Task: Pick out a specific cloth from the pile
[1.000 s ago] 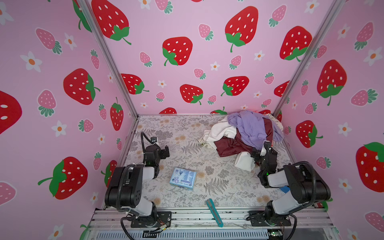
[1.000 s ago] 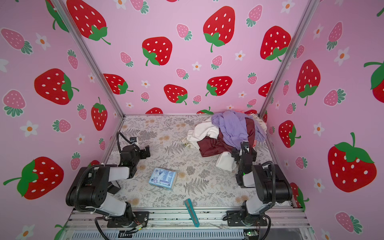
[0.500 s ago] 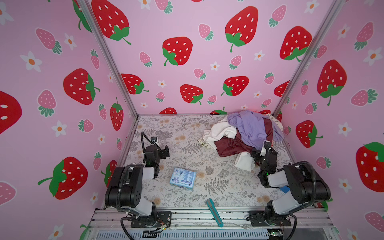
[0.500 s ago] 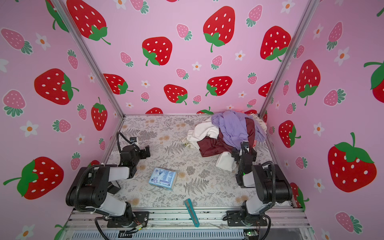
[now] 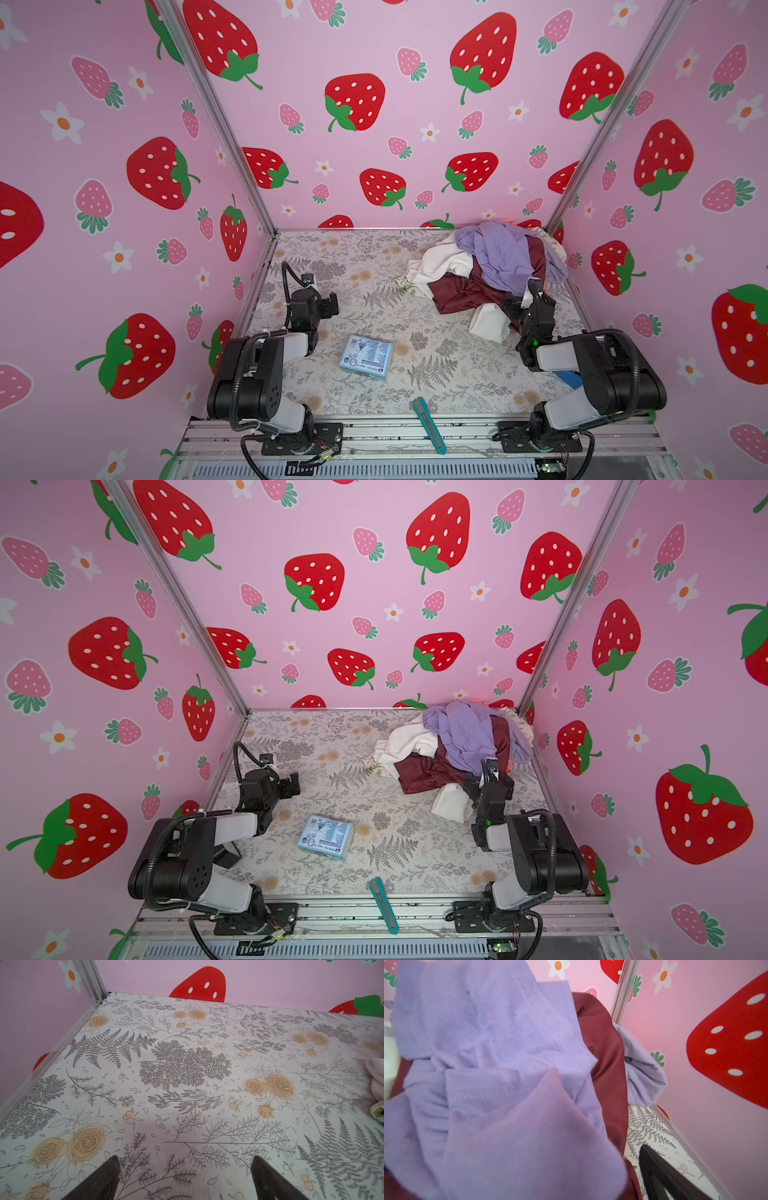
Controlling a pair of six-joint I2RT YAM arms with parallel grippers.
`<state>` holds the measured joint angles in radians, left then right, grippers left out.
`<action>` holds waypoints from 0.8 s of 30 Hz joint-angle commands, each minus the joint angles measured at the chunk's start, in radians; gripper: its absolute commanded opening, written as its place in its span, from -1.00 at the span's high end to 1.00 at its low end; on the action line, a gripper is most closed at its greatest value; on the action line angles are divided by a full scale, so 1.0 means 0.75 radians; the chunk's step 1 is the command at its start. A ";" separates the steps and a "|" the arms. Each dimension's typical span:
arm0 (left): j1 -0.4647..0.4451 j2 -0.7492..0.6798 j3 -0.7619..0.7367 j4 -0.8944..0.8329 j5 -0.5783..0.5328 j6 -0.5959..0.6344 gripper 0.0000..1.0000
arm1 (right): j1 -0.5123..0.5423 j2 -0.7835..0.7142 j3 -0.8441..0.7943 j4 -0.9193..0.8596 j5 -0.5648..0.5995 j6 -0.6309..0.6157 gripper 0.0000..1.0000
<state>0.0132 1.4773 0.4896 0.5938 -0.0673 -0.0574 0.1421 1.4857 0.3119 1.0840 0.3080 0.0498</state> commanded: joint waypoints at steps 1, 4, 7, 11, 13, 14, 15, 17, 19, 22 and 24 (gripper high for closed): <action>-0.001 -0.120 0.099 -0.208 -0.003 -0.027 -0.99 | 0.012 -0.126 0.072 -0.203 0.059 -0.005 -0.99; -0.006 -0.257 0.113 -0.328 0.035 -0.068 -0.99 | 0.029 -0.237 0.136 -0.440 0.176 0.047 -0.99; -0.009 -0.412 0.160 -0.514 0.077 -0.114 -0.98 | 0.034 -0.317 0.249 -0.760 0.271 0.118 -0.99; -0.009 -0.575 0.248 -0.775 0.260 -0.126 -0.99 | 0.046 -0.376 0.421 -1.207 0.292 0.222 -0.99; -0.013 -0.625 0.289 -0.866 0.437 -0.139 -0.99 | 0.060 -0.399 0.501 -1.383 0.257 0.259 -0.99; -0.015 -0.640 0.304 -0.895 0.503 -0.151 -0.99 | 0.069 -0.410 0.528 -1.443 0.233 0.266 -0.99; -0.015 -0.652 0.319 -0.922 0.577 -0.168 -0.99 | 0.079 -0.427 0.556 -1.501 0.200 0.272 -0.99; -0.017 -0.668 0.336 -0.956 0.713 -0.200 -0.99 | 0.102 -0.457 0.596 -1.585 0.136 0.289 -0.99; -0.020 -0.677 0.347 -0.978 0.821 -0.238 -0.98 | 0.122 -0.482 0.653 -1.673 0.072 0.302 -0.99; -0.027 -0.671 0.369 -0.992 0.958 -0.275 -0.99 | 0.157 -0.487 0.758 -1.824 0.078 0.309 -0.99; -0.038 -0.654 0.370 -0.959 1.052 -0.315 -0.98 | 0.198 -0.488 0.812 -1.921 0.168 0.315 -0.99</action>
<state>-0.0051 0.9791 0.7193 -0.0975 0.5400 -0.2394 0.2592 1.1404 0.8581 -0.1783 0.3954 0.2554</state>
